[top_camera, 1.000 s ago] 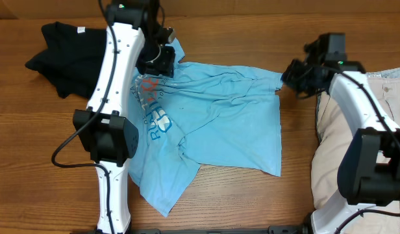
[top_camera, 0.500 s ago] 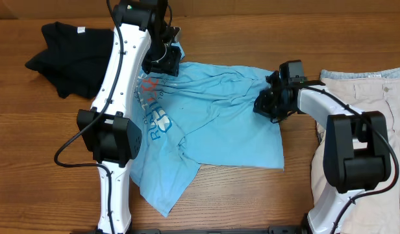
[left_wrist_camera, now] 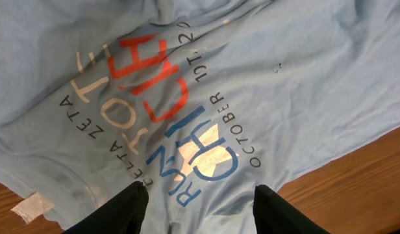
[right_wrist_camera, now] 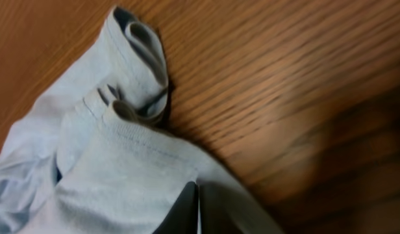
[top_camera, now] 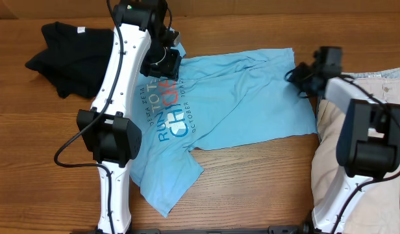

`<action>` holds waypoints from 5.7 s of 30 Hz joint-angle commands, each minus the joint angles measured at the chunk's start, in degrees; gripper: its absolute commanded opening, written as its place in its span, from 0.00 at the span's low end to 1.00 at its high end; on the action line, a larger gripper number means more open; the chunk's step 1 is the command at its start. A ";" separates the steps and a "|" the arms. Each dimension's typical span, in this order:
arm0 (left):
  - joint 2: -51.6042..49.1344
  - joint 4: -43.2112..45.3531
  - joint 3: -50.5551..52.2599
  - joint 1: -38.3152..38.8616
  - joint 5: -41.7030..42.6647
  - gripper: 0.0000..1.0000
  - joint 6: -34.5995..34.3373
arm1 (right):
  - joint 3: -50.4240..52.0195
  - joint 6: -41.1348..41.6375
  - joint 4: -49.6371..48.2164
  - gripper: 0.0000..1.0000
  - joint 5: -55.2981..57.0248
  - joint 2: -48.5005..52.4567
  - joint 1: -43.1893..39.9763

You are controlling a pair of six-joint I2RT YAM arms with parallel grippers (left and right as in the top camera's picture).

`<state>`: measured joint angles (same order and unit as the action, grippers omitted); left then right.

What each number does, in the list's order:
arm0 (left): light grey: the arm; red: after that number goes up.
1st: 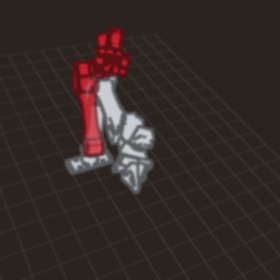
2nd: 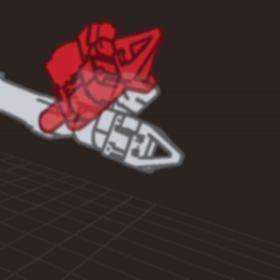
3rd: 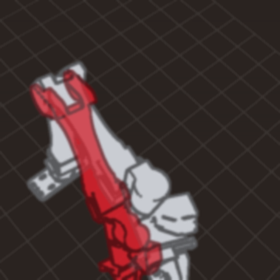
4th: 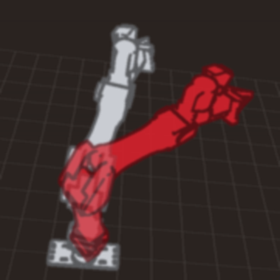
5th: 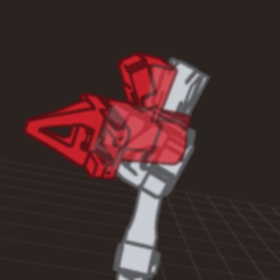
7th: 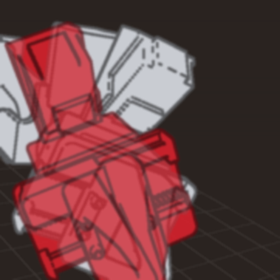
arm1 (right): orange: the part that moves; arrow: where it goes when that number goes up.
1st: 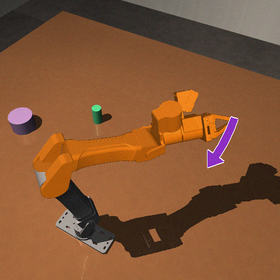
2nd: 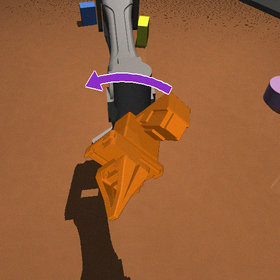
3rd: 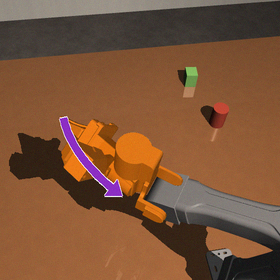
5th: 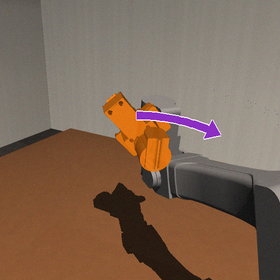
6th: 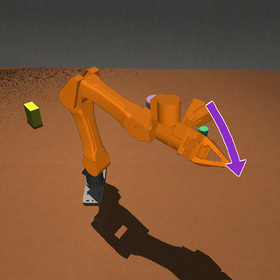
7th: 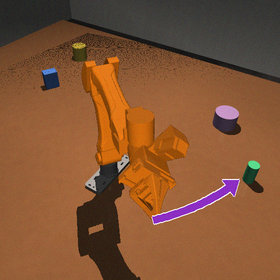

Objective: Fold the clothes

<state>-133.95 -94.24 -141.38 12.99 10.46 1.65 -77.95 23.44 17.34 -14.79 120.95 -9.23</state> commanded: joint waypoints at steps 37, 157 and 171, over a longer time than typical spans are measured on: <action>-0.24 32.63 41.16 -4.92 -25.64 0.04 -25.86 | -1.03 -13.03 46.69 0.19 -9.20 -22.88 5.75; -1.05 22.56 40.30 -16.44 -20.20 0.04 -20.87 | 13.90 -12.35 35.52 0.12 -1.46 -25.05 9.55; -1.05 24.24 39.06 -14.88 -14.91 0.06 -15.96 | 25.14 5.27 35.01 0.06 11.56 -20.83 14.60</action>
<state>-132.31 -72.20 -102.41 -3.33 -5.32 -15.90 -53.23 20.08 52.27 -14.22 100.01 6.70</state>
